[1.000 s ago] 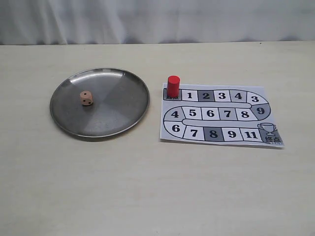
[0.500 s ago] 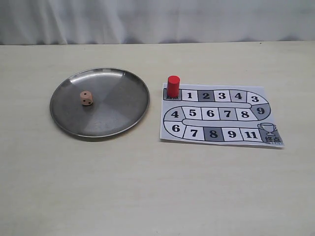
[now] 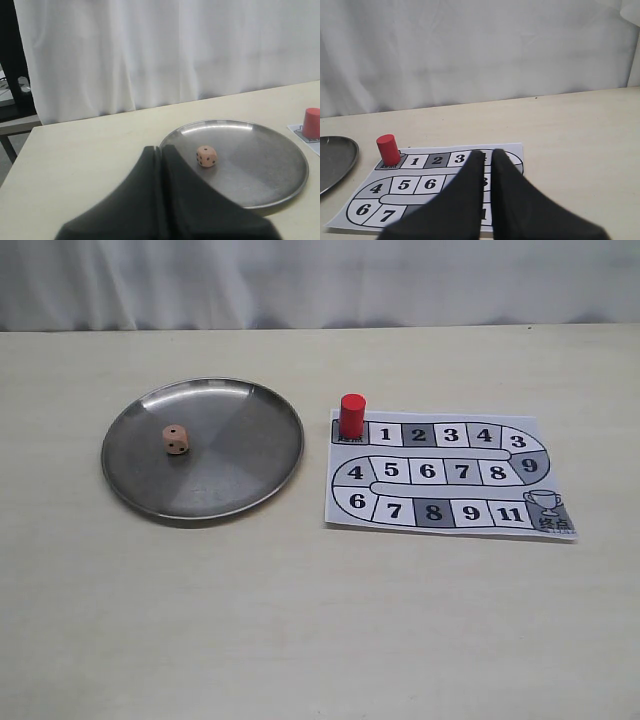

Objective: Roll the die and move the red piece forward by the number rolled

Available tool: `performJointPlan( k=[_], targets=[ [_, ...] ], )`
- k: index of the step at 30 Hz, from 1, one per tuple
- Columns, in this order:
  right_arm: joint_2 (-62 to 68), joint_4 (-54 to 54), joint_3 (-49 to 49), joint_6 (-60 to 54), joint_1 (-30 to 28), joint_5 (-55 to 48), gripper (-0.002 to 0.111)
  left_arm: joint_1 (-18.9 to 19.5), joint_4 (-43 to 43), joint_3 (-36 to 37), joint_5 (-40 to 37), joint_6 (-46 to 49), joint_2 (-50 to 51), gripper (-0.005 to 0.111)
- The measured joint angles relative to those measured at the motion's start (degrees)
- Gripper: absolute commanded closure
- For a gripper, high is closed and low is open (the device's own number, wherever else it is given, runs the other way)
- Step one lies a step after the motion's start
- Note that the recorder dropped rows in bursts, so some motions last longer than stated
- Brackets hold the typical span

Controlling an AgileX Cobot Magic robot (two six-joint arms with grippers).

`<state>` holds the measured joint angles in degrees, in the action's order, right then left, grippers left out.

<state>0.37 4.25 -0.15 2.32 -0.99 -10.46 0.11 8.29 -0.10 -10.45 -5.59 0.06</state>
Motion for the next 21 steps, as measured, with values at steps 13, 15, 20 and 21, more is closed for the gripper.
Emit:
performJointPlan(
  k=[13, 15, 20, 21],
  targets=[
    [-0.09, 7.25, 0.12, 0.51, 0.00, 23.42, 0.104, 0.00, 0.00, 0.00, 0.00, 0.00, 0.00, 0.107],
    [-0.09, 7.61, 0.12, 1.05, 0.00, 28.01, 0.104, 0.00, 0.00, 0.00, 0.00, 0.00, 0.00, 0.107],
    [-0.09, 7.31, 0.12, 1.06, 0.00, 25.72, 0.104, 0.00, 0.00, 0.00, 0.00, 0.00, 0.00, 0.107],
    [-0.09, 7.20, 0.12, 0.94, 0.00, 24.77, 0.104, 0.00, 0.00, 0.00, 0.00, 0.00, 0.00, 0.107]
  ],
)
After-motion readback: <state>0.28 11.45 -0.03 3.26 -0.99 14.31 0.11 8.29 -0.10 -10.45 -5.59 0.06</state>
